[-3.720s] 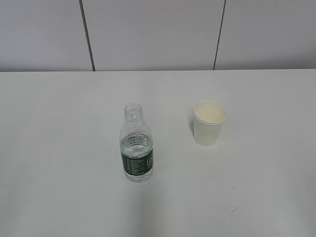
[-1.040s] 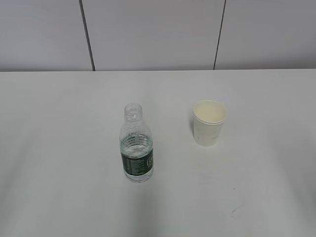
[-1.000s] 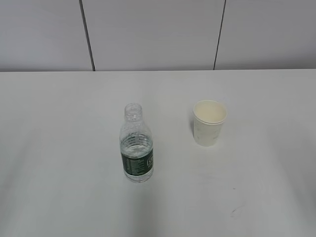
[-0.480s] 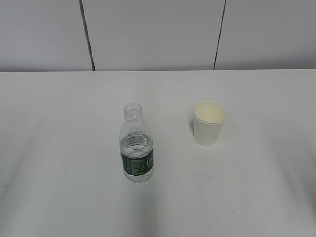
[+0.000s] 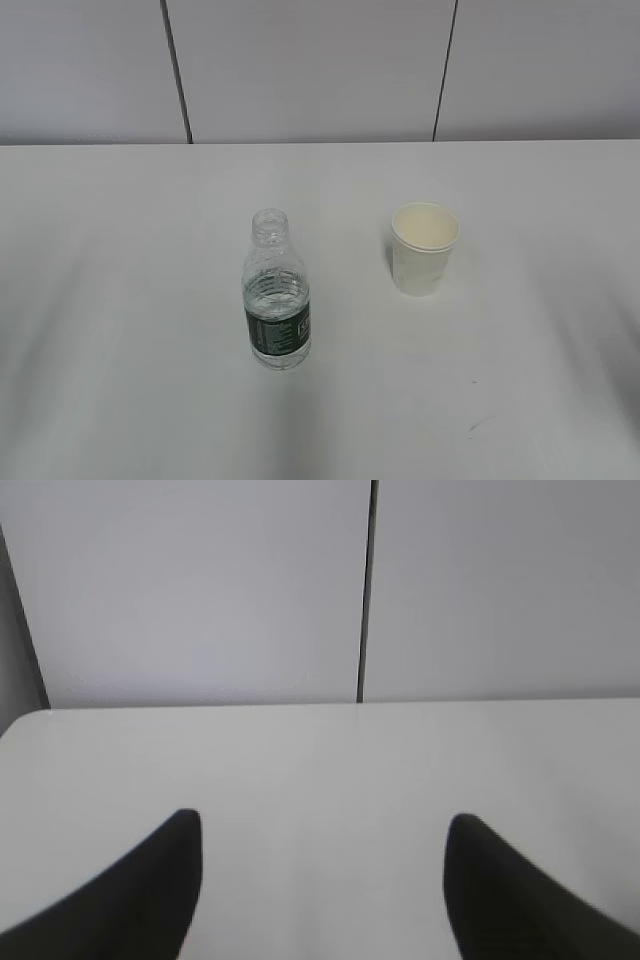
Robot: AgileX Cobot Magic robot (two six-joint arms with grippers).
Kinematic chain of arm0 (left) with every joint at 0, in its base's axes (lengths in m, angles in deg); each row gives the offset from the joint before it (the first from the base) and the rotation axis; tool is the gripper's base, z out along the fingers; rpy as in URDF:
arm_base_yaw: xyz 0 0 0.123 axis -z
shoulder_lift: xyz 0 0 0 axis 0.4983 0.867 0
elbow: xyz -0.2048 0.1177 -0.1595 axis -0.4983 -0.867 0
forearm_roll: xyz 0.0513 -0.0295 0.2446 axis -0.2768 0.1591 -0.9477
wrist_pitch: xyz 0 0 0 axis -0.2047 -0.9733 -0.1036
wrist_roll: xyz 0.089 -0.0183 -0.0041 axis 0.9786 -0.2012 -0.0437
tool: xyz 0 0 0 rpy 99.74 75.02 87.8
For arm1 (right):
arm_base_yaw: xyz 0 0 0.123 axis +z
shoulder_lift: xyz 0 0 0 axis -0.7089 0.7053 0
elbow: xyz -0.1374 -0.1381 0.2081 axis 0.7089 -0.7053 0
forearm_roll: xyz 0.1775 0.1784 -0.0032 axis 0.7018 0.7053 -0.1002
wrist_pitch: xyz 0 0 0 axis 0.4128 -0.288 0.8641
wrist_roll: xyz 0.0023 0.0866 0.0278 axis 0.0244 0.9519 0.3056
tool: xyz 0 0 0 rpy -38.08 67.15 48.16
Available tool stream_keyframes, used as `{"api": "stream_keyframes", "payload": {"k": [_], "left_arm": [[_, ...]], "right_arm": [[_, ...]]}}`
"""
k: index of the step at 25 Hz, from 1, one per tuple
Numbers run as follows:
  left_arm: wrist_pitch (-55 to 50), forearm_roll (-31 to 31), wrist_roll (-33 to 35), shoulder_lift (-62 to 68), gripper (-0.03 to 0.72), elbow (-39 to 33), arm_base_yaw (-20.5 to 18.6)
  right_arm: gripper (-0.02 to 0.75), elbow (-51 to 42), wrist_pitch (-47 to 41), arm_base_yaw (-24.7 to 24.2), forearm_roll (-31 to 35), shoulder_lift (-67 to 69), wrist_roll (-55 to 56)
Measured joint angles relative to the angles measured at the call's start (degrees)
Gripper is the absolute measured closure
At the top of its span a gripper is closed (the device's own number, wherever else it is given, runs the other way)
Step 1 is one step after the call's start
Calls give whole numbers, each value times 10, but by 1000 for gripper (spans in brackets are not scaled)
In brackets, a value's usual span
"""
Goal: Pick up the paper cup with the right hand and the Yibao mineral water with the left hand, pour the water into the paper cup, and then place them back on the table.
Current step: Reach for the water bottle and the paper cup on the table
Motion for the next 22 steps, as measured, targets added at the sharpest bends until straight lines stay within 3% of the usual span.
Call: {"api": "stream_keyframes", "payload": {"k": [4,9,12,19,22], "left_arm": [[57,3,0,75,219,0,0],[153,-3,0,159,219,0,0],[217,-14,-32,244,219,0,0],[355,-137,-72,383,219,0,0],[400,-163,-75,438,219,2,0]], "right_arm": [[153,7,20,0,-20,50,11],[153,23,64,0,-97,125,52],[153,24,111,0,-126,175,69],[153,27,228,0,-160,283,82],[153,28,267,0,-179,345,82]]}}
